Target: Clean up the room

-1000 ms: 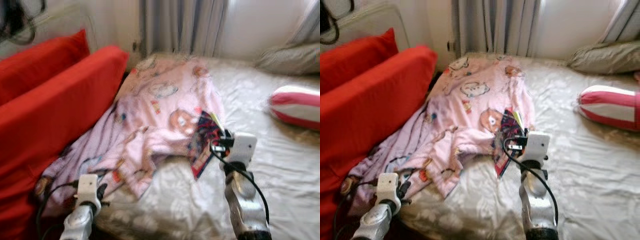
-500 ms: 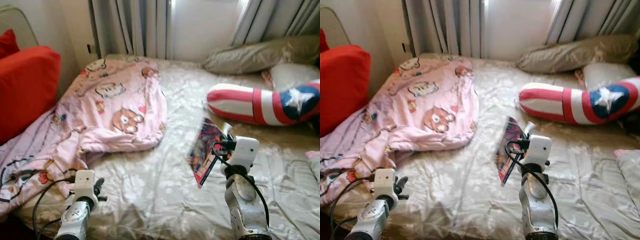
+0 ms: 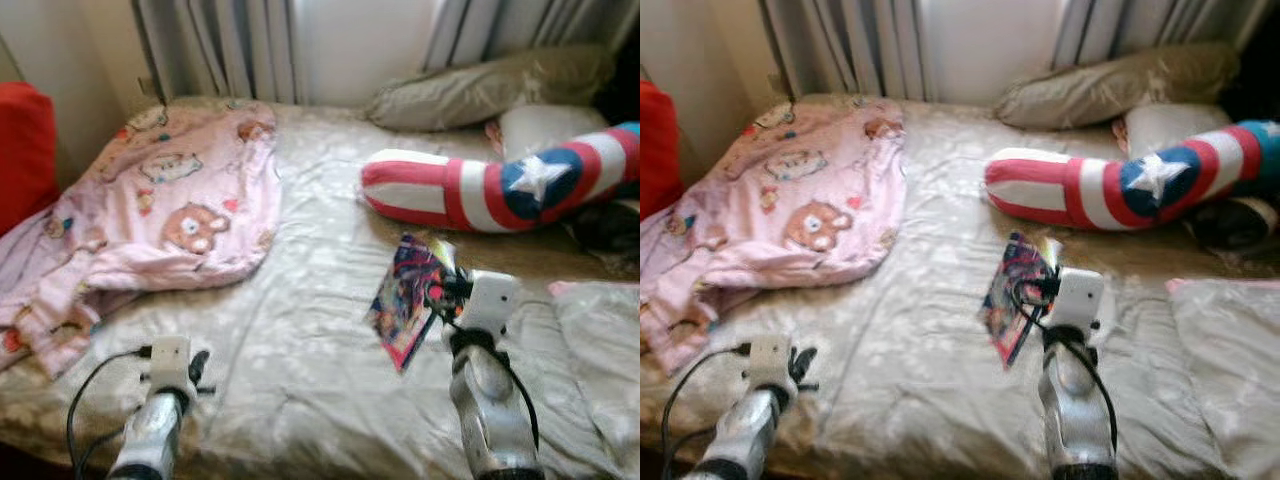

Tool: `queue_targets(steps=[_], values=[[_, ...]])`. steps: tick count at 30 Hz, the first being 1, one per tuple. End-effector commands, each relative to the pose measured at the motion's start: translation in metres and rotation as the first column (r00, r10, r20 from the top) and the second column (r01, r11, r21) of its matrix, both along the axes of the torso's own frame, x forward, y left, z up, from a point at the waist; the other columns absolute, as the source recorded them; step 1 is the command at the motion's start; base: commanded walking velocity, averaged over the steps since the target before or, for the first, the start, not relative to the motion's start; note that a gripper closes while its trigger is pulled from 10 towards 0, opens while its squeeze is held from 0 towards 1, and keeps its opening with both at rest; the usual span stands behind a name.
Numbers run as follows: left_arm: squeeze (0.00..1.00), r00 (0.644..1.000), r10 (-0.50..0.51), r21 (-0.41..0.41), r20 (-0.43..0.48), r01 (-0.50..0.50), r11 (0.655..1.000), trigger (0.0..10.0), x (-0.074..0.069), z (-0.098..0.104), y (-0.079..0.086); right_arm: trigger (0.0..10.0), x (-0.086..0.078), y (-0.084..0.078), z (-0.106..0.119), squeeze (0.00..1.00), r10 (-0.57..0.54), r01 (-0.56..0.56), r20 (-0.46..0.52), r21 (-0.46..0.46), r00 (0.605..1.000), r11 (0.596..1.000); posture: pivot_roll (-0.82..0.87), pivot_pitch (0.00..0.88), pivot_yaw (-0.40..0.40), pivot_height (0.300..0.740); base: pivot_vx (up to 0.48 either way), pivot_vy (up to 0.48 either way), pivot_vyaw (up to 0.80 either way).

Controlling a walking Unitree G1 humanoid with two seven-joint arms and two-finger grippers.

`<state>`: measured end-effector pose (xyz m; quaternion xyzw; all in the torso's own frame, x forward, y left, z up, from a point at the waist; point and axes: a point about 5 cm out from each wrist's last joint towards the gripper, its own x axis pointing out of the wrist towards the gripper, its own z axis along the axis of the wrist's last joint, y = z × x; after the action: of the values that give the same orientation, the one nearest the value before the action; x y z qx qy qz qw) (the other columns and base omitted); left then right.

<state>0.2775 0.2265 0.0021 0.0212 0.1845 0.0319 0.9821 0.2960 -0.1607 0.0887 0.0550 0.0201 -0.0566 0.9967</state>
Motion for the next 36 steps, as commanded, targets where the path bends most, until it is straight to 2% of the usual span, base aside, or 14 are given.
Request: queue_targets(steps=[1,8,18,30,36], values=[[0.00,1.000,-0.020,-0.006,-0.008,0.020,1.000,10.0,-0.0021,-0.0038,-0.0075,10.0,0.0046,-0.0047,0.0153,0.00,-0.015,0.015,0.065,-0.002,0.998,1.000,0.03,0.072,-0.036,0.728,0.000,-0.461,0.00],[0.00,1.000,-0.024,-0.004,-0.010,0.024,1.000,10.0,-0.0028,-0.0045,-0.0082,10.0,0.0034,-0.0063,0.0116,0.00,-0.015,0.016,0.046,-0.006,0.999,1.000,0.03,0.074,-0.037,0.728,0.000,-0.458,0.00],[0.00,1.000,-0.021,-0.023,-0.008,0.020,1.000,10.0,-0.0045,-0.0056,-0.0078,10.0,0.0034,-0.0038,0.0089,0.00,-0.003,0.002,0.033,0.031,0.999,1.000,0.03,0.077,-0.037,0.728,0.000,0.000,0.00],[0.00,1.000,-0.024,-0.034,-0.003,0.024,0.999,10.0,-0.0057,-0.0065,-0.0092,10.0,0.0041,-0.0022,0.0106,0.00,0.021,-0.022,0.046,0.019,0.999,1.000,0.03,0.060,-0.039,0.728,0.000,0.000,0.00],[0.00,0.998,-0.030,-0.047,0.059,0.032,0.998,10.0,0.0011,0.0020,-0.0132,10.0,0.0040,0.0026,0.0105,0.00,0.051,-0.051,0.055,0.014,0.997,0.999,0.02,0.041,-0.036,0.728,0.000,0.000,0.00]])
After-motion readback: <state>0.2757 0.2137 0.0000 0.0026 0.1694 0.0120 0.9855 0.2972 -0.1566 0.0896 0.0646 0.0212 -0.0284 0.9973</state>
